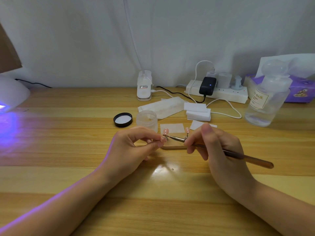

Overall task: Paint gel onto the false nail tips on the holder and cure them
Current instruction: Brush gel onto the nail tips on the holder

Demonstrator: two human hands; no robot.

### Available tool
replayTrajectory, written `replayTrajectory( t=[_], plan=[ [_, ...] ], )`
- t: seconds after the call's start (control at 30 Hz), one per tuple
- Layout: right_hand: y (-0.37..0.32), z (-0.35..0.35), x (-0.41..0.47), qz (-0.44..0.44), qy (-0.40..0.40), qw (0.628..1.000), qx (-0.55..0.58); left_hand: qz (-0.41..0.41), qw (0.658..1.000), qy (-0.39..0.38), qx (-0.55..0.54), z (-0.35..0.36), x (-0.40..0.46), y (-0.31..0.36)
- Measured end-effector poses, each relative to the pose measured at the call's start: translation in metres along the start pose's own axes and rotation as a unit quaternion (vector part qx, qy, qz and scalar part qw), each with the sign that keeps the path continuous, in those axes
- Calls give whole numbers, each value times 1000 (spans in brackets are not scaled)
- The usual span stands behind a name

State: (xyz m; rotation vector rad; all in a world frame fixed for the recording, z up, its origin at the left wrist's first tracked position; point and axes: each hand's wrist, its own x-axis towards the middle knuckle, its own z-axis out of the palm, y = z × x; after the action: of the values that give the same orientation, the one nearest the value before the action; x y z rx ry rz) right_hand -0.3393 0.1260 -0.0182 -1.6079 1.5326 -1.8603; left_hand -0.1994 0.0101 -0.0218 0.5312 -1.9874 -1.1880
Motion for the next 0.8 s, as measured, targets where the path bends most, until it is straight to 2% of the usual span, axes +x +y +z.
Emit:
replayTrajectory(
  t=[0.23,0.33,0.6,0.8],
  plan=[
    [2,-2,0,32,22,999,20,0,1000,0,-1,-1,0,-3],
    [2,-1,1,7,23,1000,5,2,1000,3,1,-1,0,-3],
    [1,0,-1,-45,-39,998,-30,10,1000,8,2,-1,1,-4],
    [2,-1,0,-17,-5,1000,-9,16,1000,12,6,0,1,-3]
  ],
)
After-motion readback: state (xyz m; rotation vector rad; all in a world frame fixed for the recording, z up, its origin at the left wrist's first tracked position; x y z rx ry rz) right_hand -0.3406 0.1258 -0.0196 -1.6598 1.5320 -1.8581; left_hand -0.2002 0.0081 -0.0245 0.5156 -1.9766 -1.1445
